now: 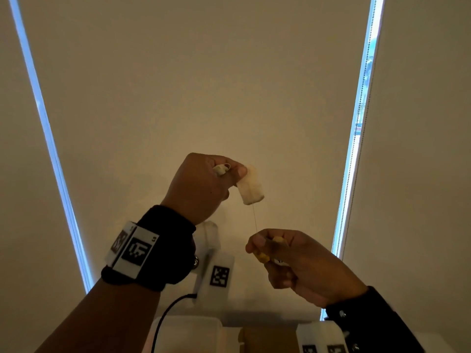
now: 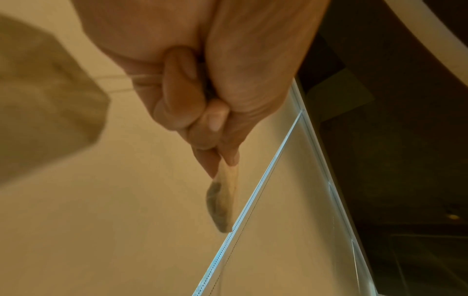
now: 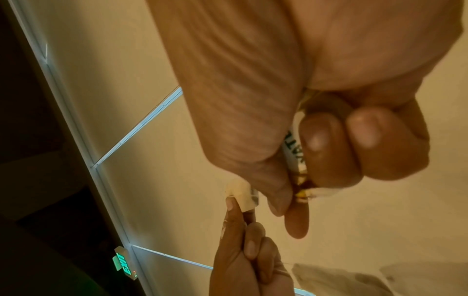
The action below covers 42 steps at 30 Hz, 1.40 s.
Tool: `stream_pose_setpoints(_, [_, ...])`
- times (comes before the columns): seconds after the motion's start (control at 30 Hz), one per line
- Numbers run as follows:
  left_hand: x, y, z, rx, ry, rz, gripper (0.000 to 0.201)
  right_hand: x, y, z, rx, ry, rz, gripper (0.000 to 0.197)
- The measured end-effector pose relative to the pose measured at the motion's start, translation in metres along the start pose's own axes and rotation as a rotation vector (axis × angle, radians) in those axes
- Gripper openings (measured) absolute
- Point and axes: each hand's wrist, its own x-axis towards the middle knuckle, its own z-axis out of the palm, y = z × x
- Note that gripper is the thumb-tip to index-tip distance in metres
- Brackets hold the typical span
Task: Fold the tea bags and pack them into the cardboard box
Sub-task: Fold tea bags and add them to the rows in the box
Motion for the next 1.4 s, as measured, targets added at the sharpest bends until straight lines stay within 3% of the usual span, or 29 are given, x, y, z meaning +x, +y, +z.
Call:
stream_pose_setpoints(0.37, [0.004, 0.005, 0.001, -0.145, 0.010, -0.032, 0.018, 0.000, 0.006, -0.001, 0.008, -0.005, -0.069, 0.031])
stream_pose_setpoints(0.5, [0.000, 0.009, 0.001, -0.186, 0.024, -0.034, 0.017, 0.000, 0.012, -0.002, 0.053, 0.026, -0.120, 0.022])
stream_pose_setpoints(0.83, [-0.012, 0.001, -0.001, 0.093, 0.159, 0.069, 0.016, 0.003, 0.028, -0.001, 0.063, 0.073, -0.074, 0.022])
stream_pose_setpoints(1.13, [-0.020, -0.003, -0.001, 0.080, 0.169, 0.077, 0.016, 0.002, 0.031, 0.009, -0.005, 0.069, -0.030, 0.034])
stream_pose_setpoints(1.27, [-0.029, 0.003, 0.000, -0.052, 0.099, -0.015, 0.017, 0.003, 0.028, 0.010, -0.031, 0.141, -0.007, 0.031])
stream_pose_setpoints(1.4, [-0.045, 0.003, 0.000, -0.165, -0.191, -0.033, 0.019, 0.006, 0.017, 0.007, -0.005, 0.211, -0.004, 0.016])
